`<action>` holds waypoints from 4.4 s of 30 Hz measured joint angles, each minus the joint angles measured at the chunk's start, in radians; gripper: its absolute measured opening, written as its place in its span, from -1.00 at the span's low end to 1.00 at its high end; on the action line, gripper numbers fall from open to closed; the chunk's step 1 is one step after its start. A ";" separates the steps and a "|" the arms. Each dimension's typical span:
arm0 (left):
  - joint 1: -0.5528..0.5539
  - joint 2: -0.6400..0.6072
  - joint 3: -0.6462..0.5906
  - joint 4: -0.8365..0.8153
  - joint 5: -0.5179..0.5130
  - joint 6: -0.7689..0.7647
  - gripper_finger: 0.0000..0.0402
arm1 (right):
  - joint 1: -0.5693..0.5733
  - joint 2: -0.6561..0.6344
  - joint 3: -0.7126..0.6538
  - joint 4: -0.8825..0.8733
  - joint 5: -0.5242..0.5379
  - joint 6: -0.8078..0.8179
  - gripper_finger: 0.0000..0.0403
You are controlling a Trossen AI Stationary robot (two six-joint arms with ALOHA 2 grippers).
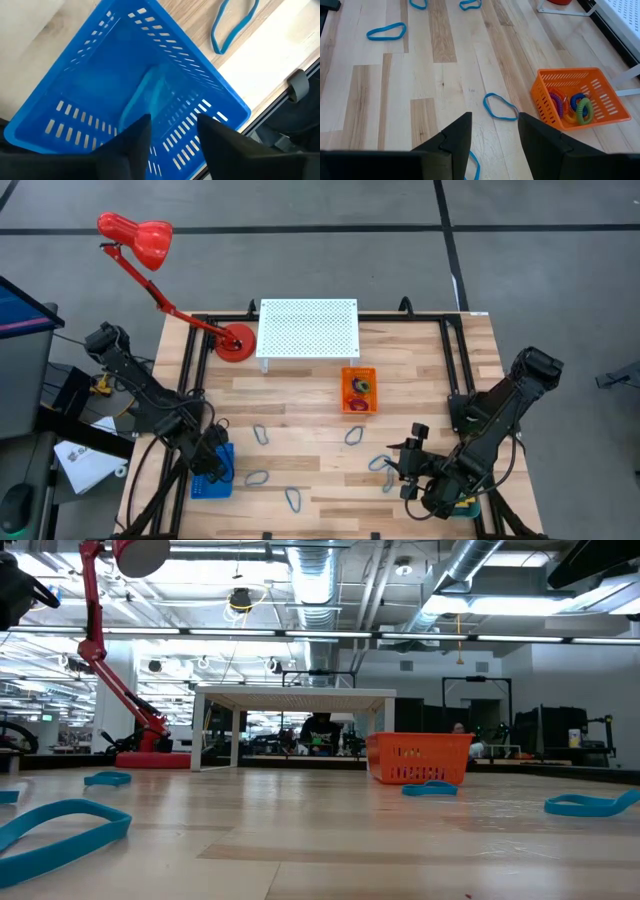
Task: Pick & Place Office Desk Supplies
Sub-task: Put the blue rubber band into the blue bin
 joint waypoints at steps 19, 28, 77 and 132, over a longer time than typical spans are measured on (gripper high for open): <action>0.013 -0.010 0.000 0.417 -0.137 0.299 -0.06 | 0.000 0.000 0.000 0.000 0.000 0.000 -0.22; 0.099 -0.010 0.000 0.833 -0.359 0.891 -0.14 | -0.009 0.000 0.000 0.000 0.000 -0.005 -0.22; 0.487 0.383 0.180 0.098 -0.170 0.962 -0.27 | -0.011 0.000 0.000 0.003 0.000 -0.026 -0.22; 0.430 0.385 0.183 0.507 -0.158 1.055 -1.00 | -0.011 0.000 0.000 0.001 0.000 -0.026 -0.22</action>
